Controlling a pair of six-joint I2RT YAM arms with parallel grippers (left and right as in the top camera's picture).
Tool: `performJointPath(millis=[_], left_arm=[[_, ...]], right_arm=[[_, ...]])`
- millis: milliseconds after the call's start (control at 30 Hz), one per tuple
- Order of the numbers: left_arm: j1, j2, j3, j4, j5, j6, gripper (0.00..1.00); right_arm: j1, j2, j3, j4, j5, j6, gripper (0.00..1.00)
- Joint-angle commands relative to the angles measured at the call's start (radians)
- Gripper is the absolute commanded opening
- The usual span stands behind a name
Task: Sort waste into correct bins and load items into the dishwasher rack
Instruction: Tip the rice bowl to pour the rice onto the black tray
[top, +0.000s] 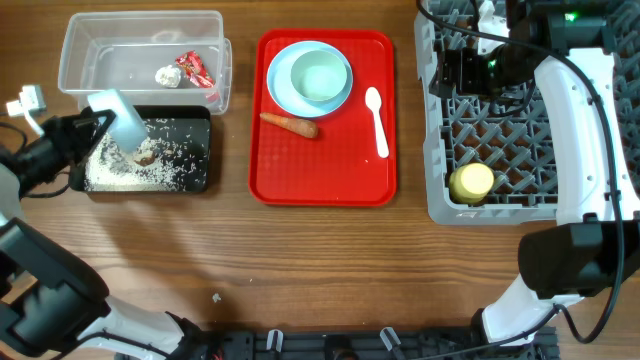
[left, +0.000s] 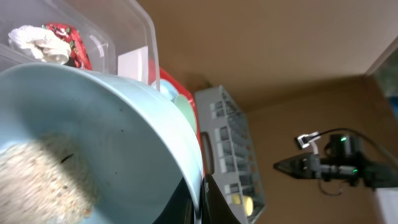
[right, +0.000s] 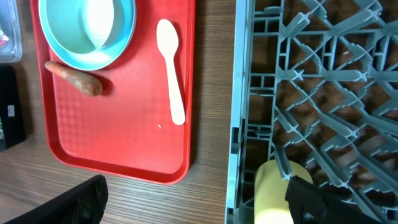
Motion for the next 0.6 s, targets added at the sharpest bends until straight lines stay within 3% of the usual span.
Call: performJointPath(millis=[0, 200, 567], left_arm=[[0.034, 0.069, -0.005, 0.000, 0.138, 0.013, 0.04], [0.046, 0.161, -0.005, -0.020, 0.197, -0.015, 0.04], [0.046, 0.166, -0.005, -0.070, 0.197, -0.035, 0.04]], right_arm=[[0.007, -0.016, 0.014, -0.002, 0.010, -0.018, 0.94], [0.007, -0.016, 0.014, -0.002, 0.010, -0.018, 0.93], [0.007, -0.016, 0.014, -0.002, 0.010, -0.018, 0.93]])
